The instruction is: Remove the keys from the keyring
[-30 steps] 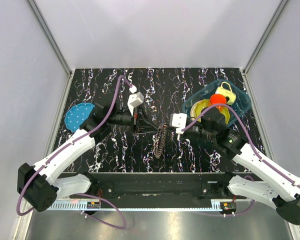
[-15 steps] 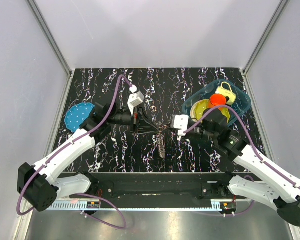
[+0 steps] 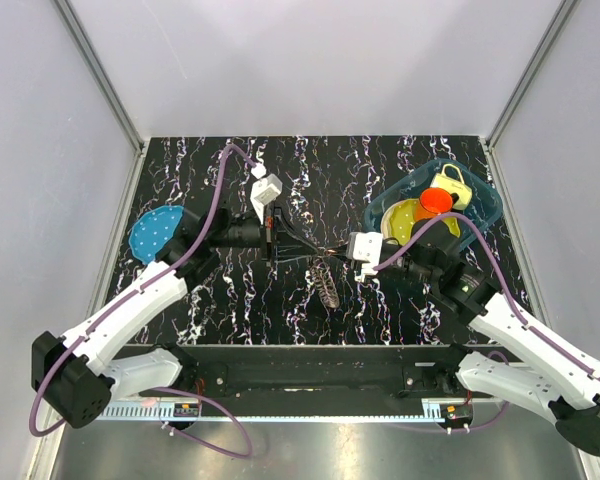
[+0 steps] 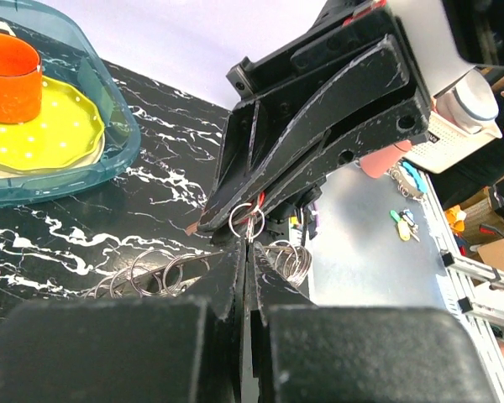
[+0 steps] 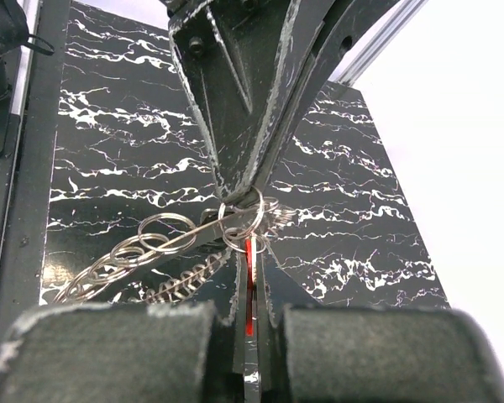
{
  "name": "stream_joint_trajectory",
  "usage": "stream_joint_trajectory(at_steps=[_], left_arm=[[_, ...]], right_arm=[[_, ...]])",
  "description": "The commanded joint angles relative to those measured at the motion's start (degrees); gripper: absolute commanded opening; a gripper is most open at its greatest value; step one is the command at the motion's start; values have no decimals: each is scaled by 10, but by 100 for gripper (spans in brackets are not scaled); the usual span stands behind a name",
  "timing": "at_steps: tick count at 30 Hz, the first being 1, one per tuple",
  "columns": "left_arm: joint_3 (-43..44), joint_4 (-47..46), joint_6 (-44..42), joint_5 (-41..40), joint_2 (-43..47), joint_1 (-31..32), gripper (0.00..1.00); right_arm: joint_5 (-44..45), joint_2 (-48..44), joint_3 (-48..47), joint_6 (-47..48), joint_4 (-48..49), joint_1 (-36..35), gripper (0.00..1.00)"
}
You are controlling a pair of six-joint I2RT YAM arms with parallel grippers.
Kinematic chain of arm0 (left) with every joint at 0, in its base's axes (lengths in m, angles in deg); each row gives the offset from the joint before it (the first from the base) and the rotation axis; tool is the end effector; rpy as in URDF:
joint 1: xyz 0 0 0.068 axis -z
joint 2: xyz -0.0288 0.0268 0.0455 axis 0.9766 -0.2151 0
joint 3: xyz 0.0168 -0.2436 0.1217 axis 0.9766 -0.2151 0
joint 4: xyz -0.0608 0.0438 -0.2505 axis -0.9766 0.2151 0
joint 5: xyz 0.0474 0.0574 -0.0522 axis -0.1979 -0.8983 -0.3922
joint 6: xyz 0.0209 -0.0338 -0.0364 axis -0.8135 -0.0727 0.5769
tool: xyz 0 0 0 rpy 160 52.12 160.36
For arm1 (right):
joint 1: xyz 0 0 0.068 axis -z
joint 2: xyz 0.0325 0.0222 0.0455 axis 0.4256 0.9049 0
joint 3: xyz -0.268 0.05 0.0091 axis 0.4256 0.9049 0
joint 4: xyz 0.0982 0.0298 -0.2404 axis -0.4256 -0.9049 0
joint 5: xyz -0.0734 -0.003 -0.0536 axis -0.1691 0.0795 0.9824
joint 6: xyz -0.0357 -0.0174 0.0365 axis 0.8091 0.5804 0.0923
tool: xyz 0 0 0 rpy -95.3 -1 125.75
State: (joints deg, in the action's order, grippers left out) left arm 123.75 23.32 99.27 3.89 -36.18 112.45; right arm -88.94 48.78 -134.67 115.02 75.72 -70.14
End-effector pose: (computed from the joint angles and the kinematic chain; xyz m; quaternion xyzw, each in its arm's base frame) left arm 0.1872 -0.1660 0.3647 0.3833 0.6053 -0.5890 0.3738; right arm 0.1314 0.1551 0.3627 -0.5946 0.4524 0.2379 0.6206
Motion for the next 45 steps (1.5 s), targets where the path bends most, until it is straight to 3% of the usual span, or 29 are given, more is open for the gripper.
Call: stream_joint_trajectory(at_steps=[1, 7, 15, 30, 34, 41, 45], left_arm=[[2, -82, 39, -24, 21, -1, 0], [-9, -169, 112, 16, 10, -2, 0], [-9, -179, 117, 64, 12, -2, 0], [-35, -292, 193, 130, 1, -2, 0], [-25, -237, 151, 134, -1, -1, 0], [12, -27, 15, 116, -6, -2, 0], [29, 18, -22, 102, -16, -2, 0]], right_arm=[[-3, -5, 7, -7, 29, 1, 0], [13, -1, 2, -11, 36, 1, 0], [39, -1, -4, -13, 43, 1, 0], [50, 8, -27, -4, 50, 1, 0], [53, 10, -36, 4, 47, 0, 0], [56, 12, -53, 25, 32, 0, 0], [46, 17, -59, 37, 21, 0, 0]])
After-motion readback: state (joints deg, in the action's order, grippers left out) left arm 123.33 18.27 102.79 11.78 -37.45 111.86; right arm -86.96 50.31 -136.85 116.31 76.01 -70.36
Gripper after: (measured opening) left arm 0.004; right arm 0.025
